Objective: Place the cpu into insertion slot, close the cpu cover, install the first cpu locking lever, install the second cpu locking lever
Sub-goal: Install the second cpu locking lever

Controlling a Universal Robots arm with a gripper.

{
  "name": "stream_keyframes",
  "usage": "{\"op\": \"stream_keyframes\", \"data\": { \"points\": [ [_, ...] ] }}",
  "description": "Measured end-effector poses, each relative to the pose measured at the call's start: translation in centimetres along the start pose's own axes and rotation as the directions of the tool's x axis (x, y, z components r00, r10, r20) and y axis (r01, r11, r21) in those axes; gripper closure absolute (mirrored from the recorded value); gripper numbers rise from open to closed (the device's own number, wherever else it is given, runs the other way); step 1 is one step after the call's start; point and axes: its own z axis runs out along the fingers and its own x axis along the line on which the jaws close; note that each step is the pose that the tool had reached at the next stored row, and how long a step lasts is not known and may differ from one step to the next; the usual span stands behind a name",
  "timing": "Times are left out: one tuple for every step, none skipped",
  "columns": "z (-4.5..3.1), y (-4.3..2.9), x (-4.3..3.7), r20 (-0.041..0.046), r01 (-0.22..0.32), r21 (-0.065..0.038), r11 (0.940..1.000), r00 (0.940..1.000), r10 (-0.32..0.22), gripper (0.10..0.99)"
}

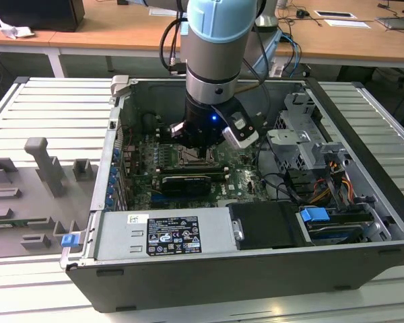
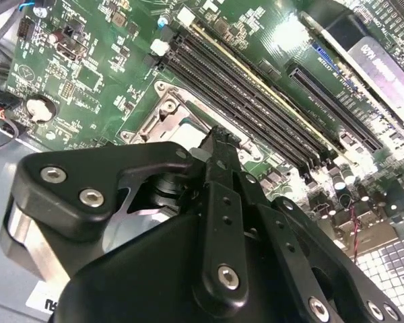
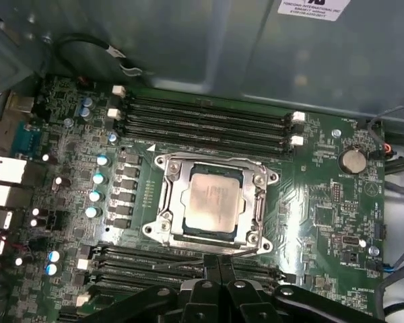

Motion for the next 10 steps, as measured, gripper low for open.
{"op": "stream_keyframes", "data": {
  "points": [
    [0.0, 0.0, 0.0, -0.0002, 0.001, 0.0, 1.0, 1.0, -0.001, 0.98],
    [0.0, 0.0, 0.0, -0.0003, 0.001, 0.0, 1.0, 1.0, -0.001, 0.98],
    [0.0, 0.0, 0.0, -0.0002, 0.001, -0.001, 1.0, 1.0, -0.001, 0.98],
    [0.01, -0.01, 0.01, 0.0002, 0.002, -0.004, 1.0, 1.0, -0.002, 0.98],
    [0.03, -0.01, 0.03, 0.0009, 0.003, -0.01, 0.9999, 1.0, -0.003, 0.98],
    [0.06, -0.01, 0.04, 0.0014, 0.007, -0.019, 0.9998, 1.0, -0.007, 0.98],
    [0.11, -0.02, 0.07, 0.0011, 0.021, -0.035, 0.9992, 0.9998, -0.021, 0.98],
    [0.17, -0.02, 0.24, 0.0007, 0.031, -0.045, 0.9985, 0.9995, -0.031, 0.98],
    [0.2, -0.07, 0.48, 0.0005, 0.033, -0.045, 0.9984, 0.9995, -0.033, 0.98],
    [0.24, -0.09, 0.63, 0.0005, 0.033, -0.046, 0.9984, 0.9995, -0.033, 0.98]
  ]
}}
